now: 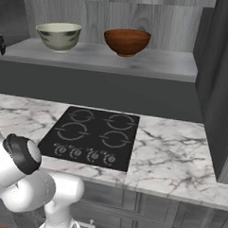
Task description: Move the bowls from the cabinet to the plates on the dining table.
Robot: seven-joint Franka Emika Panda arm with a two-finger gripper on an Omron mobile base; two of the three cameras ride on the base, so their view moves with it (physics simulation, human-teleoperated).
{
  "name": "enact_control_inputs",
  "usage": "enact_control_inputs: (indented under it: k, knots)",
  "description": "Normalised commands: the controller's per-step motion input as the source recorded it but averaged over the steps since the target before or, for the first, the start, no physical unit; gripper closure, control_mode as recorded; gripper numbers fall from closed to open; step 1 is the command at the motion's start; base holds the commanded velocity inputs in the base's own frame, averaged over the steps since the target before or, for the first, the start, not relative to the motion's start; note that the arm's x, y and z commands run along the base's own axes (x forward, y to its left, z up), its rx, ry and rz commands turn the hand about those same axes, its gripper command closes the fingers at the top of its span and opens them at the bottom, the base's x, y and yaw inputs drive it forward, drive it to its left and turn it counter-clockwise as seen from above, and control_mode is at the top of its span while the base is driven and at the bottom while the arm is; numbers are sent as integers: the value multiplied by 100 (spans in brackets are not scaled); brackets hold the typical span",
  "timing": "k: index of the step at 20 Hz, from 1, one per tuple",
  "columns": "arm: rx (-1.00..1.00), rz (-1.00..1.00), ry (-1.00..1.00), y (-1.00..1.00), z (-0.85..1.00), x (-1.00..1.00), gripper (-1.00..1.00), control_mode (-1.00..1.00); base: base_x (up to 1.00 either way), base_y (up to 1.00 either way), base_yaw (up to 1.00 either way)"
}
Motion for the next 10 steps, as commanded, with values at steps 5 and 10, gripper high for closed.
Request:
enact_control_inputs:
  k: [5,10]
  knots:
    - [9,6,0,50,-15,-5,-100,-100,0,0,0]
    - [-1,-1,0,22,8,-7,-100,-100,0,0,0]
